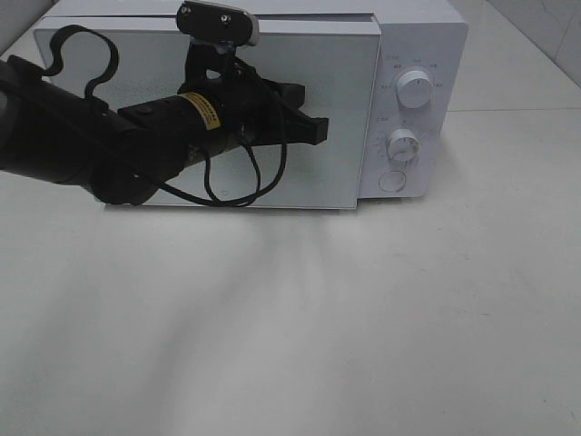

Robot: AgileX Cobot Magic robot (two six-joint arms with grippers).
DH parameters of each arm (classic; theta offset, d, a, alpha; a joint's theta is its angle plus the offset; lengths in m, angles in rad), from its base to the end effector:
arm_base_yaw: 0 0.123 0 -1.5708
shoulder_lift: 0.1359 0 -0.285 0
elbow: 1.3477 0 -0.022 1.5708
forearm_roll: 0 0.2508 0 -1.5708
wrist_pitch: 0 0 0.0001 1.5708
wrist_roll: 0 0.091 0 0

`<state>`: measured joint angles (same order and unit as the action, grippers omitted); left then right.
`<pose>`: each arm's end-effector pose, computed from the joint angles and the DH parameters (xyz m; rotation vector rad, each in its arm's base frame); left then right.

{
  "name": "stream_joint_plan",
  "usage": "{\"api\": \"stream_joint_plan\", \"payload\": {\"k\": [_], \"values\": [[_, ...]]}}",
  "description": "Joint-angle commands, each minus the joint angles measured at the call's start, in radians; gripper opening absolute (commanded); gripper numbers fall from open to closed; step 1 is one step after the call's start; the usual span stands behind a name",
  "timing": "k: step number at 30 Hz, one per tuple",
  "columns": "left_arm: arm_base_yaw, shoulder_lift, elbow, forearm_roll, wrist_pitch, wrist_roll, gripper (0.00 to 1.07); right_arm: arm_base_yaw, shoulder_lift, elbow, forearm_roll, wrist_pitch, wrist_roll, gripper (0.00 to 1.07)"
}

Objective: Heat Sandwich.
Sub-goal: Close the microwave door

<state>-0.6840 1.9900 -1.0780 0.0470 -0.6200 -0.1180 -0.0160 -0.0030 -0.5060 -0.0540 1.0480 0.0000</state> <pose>0.3283 -0.2709 0.1773 0.5585 1.7242 -0.5722 -0.0056 -0.0042 0.2801 0.0185 2.0221 -0.0745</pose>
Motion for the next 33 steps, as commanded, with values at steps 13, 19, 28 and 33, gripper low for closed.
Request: {"api": "stream_joint_plan", "payload": {"k": [13,19,28,33], "values": [[-0.002,0.108,-0.2,-0.125,0.049,0.055,0.0,-0.008,-0.025,0.002,-0.003,-0.009,0.0,0.76],[-0.002,0.123,-0.238,-0.132,0.069,0.06,0.0,-0.008,-0.025,0.002,-0.004,-0.009,0.0,0.76],[-0.002,0.125,-0.242,-0.125,0.076,0.059,0.0,-0.008,-0.025,0.002,-0.004,-0.009,0.0,0.76],[-0.002,0.12,-0.242,-0.124,0.099,0.055,0.0,-0.008,-0.025,0.002,-0.004,-0.009,0.0,0.76]]}}
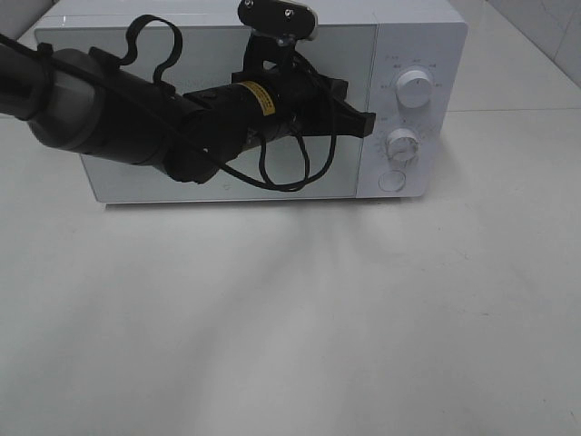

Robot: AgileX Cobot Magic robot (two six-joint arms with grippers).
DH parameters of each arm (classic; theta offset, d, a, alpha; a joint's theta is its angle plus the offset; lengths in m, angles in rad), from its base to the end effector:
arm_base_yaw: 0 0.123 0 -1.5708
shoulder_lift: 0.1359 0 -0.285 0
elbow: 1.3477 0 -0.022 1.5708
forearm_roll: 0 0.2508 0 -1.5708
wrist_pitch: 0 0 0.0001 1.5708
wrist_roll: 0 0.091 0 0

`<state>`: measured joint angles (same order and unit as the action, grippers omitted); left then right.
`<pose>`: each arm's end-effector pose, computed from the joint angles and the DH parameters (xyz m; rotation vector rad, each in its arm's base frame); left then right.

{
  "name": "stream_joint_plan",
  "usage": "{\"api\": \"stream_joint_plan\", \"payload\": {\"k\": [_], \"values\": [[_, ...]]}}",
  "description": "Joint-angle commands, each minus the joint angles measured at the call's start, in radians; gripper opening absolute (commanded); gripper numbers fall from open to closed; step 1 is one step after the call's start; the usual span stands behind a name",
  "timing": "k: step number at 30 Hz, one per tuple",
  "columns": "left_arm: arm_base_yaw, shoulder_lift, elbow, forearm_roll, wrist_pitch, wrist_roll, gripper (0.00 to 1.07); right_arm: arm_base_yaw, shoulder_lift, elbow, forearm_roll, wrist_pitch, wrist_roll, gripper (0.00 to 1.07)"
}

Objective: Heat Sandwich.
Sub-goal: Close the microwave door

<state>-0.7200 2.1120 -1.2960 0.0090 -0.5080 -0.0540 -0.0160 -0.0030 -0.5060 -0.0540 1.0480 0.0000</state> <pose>0.3524 -0.3096 0.1745 0.6066 1.7220 -0.5499 -0.0056 -0.0042 0.2801 0.0185 2.0221 -0.0745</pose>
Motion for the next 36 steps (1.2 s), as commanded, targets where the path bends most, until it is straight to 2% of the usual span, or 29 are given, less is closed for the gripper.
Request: {"api": "stream_joint_plan", "payload": {"k": [1,7,19,29,36], "values": [[0.033,-0.002,-0.024,-0.086,-0.005,-0.009,0.0,-0.008,-0.025,0.002,-0.004,-0.009,0.0,0.76],[0.026,-0.015,-0.024,-0.086,0.06,-0.009,0.0,-0.008,-0.025,0.002,-0.004,-0.009,0.0,0.76],[0.016,-0.043,-0.024,-0.087,0.078,-0.009,0.0,-0.008,-0.025,0.002,-0.004,-0.009,0.0,0.76],[-0.021,-0.101,-0.024,-0.087,0.21,-0.001,0.0,-0.008,-0.025,0.002,-0.004,-0.009,0.0,0.76],[-0.052,-0.144,-0.023,-0.087,0.392,-0.001,0.0,-0.008,-0.025,0.002,-0.004,-0.009,0.0,0.76]]}}
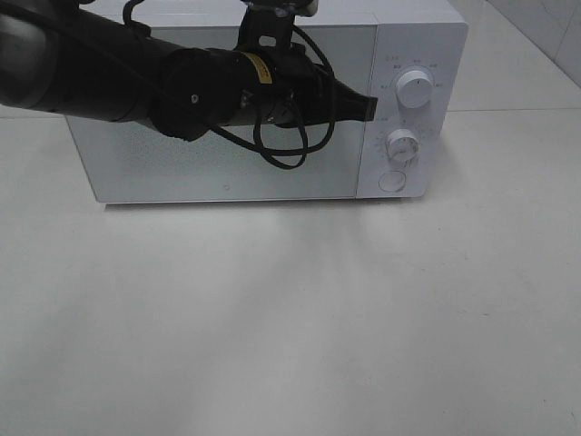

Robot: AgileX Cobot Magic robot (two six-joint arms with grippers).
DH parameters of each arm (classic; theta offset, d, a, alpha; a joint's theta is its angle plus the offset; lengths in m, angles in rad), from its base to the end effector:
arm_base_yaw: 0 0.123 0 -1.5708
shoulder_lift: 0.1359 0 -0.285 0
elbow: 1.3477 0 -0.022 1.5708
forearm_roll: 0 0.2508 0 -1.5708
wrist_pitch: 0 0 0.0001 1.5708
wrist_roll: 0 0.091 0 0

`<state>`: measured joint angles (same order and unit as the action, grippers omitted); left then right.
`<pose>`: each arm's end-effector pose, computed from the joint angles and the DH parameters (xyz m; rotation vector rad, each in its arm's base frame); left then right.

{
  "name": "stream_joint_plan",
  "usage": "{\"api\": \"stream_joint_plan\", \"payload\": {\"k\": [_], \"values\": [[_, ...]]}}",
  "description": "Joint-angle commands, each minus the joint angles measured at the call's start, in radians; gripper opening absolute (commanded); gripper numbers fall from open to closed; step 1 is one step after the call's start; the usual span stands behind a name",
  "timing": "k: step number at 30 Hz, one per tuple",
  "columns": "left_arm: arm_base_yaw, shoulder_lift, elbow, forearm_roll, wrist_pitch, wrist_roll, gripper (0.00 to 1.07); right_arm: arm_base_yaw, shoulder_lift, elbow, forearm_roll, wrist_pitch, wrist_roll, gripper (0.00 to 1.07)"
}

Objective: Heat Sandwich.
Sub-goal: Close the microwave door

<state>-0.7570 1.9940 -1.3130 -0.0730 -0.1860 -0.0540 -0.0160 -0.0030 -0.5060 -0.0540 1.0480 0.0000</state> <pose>0.3314 -0.3115 0.2063 0.6192 1.9251 -0.5552 -0.0056 -0.0042 0.2801 0.0185 2.0221 -0.0745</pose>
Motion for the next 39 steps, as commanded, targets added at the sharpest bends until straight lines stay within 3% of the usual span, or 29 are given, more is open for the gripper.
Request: {"api": "stream_joint_plan", "payload": {"k": [1,16,20,21,24,25,26,35,39], "values": [[-0.015,-0.026,-0.006,-0.005,0.07,-0.001,0.0,-0.008,-0.025,0.002,-0.004,-0.009,0.0,0.76],[-0.031,-0.118,-0.005,-0.005,0.493,-0.009,0.0,-0.008,-0.025,0.002,-0.004,-0.009,0.0,0.76],[-0.031,-0.151,-0.005,-0.004,0.615,-0.057,0.05,-0.008,-0.025,0.002,-0.004,-0.009,0.0,0.76],[-0.031,-0.158,-0.005,-0.001,0.645,-0.071,0.12,-0.008,-0.025,0.002,-0.004,-0.009,0.0,0.76],[-0.031,-0.177,-0.005,-0.001,0.727,-0.094,0.72,-0.008,-0.025,0.002,-0.004,-0.009,0.0,0.76],[-0.031,-0.177,-0.005,-0.001,0.727,-0.094,0.72,-0.008,-0.025,0.002,-0.004,-0.009,0.0,0.76],[-0.031,-0.187,-0.005,0.002,0.773,-0.115,1.04,-0.008,-0.025,0.002,-0.004,-0.009,0.0,0.76],[-0.031,-0.227,-0.004,0.056,0.981,-0.113,1.03,-0.008,-0.025,0.002,-0.004,-0.009,0.0,0.76],[-0.022,-0.279,0.079,0.107,0.96,-0.15,1.03,-0.008,-0.025,0.002,-0.004,-0.009,0.0,0.76]]}}
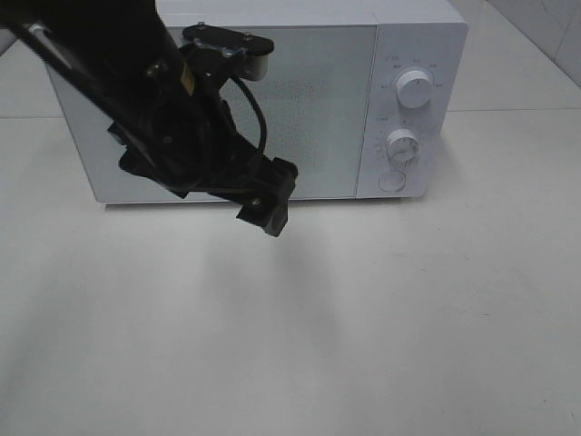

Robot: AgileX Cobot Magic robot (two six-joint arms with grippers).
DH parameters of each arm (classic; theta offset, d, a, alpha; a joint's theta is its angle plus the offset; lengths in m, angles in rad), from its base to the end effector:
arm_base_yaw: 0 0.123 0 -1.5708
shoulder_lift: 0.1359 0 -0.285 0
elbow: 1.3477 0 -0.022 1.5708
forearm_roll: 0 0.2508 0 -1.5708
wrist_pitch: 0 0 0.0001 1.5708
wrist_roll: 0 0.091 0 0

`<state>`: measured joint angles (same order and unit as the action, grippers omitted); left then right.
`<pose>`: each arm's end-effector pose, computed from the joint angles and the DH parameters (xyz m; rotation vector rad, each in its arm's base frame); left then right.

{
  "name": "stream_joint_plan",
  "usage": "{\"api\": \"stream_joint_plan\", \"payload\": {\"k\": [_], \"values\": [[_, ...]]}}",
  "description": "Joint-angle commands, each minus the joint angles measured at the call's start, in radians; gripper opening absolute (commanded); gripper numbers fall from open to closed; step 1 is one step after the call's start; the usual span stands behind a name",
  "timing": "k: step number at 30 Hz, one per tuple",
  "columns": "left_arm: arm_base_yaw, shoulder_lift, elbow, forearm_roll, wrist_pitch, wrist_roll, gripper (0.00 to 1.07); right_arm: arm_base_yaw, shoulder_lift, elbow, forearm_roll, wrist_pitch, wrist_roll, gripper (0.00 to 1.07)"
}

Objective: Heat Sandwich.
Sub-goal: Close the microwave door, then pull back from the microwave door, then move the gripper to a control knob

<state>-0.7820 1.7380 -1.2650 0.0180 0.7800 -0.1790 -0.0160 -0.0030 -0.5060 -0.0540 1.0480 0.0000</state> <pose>0.2573 -0.2539 0.2373 0.8346 2.6363 -0.2437 -0.0056 -0.0042 0.2801 0.0185 2.0221 -0.0745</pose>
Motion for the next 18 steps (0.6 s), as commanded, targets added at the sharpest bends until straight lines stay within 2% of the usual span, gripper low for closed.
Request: {"api": "stream_joint_plan", "payload": {"k": [1,2,4,5,6,9,10,13,14,15,16,18], "values": [[0.003,-0.023,0.031,0.016,-0.006,-0.025,1.03,-0.008,-0.025,0.002,-0.004,-0.009,0.0,0.76],[0.003,-0.056,0.087,0.035,-0.043,-0.051,1.03,-0.008,-0.025,0.002,-0.004,-0.009,0.0,0.76],[0.003,-0.099,0.142,0.069,-0.087,-0.083,1.03,-0.008,-0.025,0.002,-0.004,-0.009,0.0,0.76],[0.003,-0.141,0.192,0.104,-0.114,-0.144,1.03,-0.008,-0.025,0.002,-0.004,-0.009,0.0,0.76],[0.003,-0.141,0.192,0.104,-0.114,-0.144,1.03,-0.008,-0.025,0.002,-0.004,-0.009,0.0,0.76],[0.034,-0.187,0.238,0.15,-0.12,-0.217,1.03,-0.008,-0.025,0.002,-0.004,-0.009,0.0,0.76],[0.034,-0.187,0.238,0.15,-0.12,-0.217,1.03,-0.008,-0.025,0.002,-0.004,-0.009,0.0,0.76],[0.132,-0.249,0.279,0.138,-0.099,-0.208,1.03,-0.008,-0.025,0.002,-0.004,-0.009,0.0,0.76],[0.163,-0.267,0.288,0.132,-0.095,-0.196,1.03,-0.008,-0.025,0.002,-0.004,-0.009,0.0,0.76],[0.227,-0.305,0.303,0.112,-0.088,-0.159,1.03,-0.008,-0.025,0.002,-0.004,-0.009,0.0,0.76],[0.227,-0.305,0.303,0.112,-0.088,-0.159,1.03,-0.008,-0.025,0.002,-0.004,-0.009,0.0,0.76],[0.288,-0.34,0.318,0.074,-0.085,-0.117,1.03,-0.008,-0.025,0.002,-0.004,-0.009,0.0,0.76]]}}
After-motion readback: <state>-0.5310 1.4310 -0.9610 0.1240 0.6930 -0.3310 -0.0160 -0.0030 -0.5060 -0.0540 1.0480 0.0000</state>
